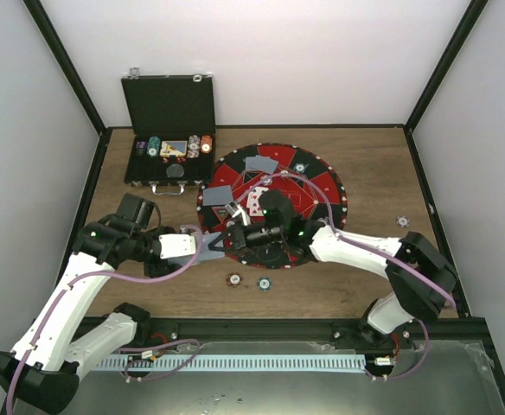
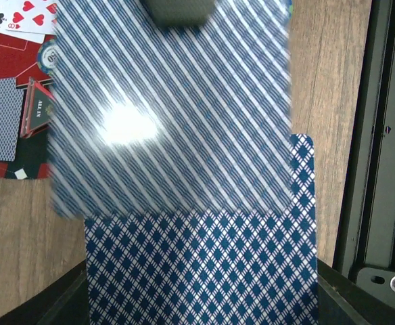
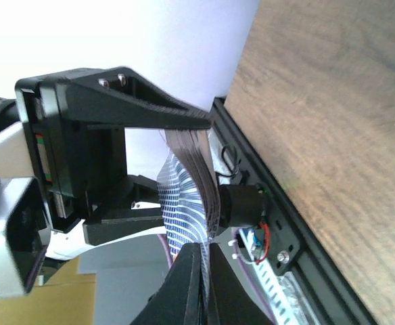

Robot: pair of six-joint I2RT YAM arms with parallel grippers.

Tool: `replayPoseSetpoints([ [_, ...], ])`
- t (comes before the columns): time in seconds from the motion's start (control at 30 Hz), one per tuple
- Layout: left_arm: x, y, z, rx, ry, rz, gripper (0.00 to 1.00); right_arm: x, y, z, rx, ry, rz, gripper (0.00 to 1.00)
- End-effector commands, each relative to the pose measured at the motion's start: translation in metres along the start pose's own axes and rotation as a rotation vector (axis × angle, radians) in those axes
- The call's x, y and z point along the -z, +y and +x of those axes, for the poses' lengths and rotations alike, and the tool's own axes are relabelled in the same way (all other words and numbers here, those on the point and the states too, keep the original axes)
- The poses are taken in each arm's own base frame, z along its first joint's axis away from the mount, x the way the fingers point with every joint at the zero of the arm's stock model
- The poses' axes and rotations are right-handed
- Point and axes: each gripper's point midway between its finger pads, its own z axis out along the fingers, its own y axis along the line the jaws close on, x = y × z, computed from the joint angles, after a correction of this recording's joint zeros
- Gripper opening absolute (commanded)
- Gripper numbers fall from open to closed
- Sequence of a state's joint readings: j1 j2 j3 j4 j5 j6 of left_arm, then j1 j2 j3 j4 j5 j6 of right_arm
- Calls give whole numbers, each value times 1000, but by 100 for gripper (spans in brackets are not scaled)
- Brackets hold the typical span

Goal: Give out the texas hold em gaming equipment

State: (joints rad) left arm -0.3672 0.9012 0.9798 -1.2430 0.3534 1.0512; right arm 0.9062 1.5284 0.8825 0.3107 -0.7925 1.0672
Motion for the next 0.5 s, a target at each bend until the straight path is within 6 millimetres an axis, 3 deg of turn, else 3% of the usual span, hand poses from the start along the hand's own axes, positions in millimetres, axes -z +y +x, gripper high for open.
replayPoseSetpoints([
  [0.0, 1, 2, -3, -20, -16, -16, 8, 34, 7, -22, 48, -48, 69, 1],
  [0.1, 0, 1, -1, -20, -10, -13, 8, 70, -2, -47, 77, -119, 150, 1],
  [0.2, 1, 0, -1, -19, -12, -10, 8, 105, -27, -78, 111, -199, 329, 1],
  [0.43, 0, -1, 0, -11, -4, 0, 8, 186, -124, -154, 345, -306, 1189, 1],
  [0.47, 0, -1, 0, -9, -2, -2, 8, 196, -131, -163, 389, -315, 1295, 1],
])
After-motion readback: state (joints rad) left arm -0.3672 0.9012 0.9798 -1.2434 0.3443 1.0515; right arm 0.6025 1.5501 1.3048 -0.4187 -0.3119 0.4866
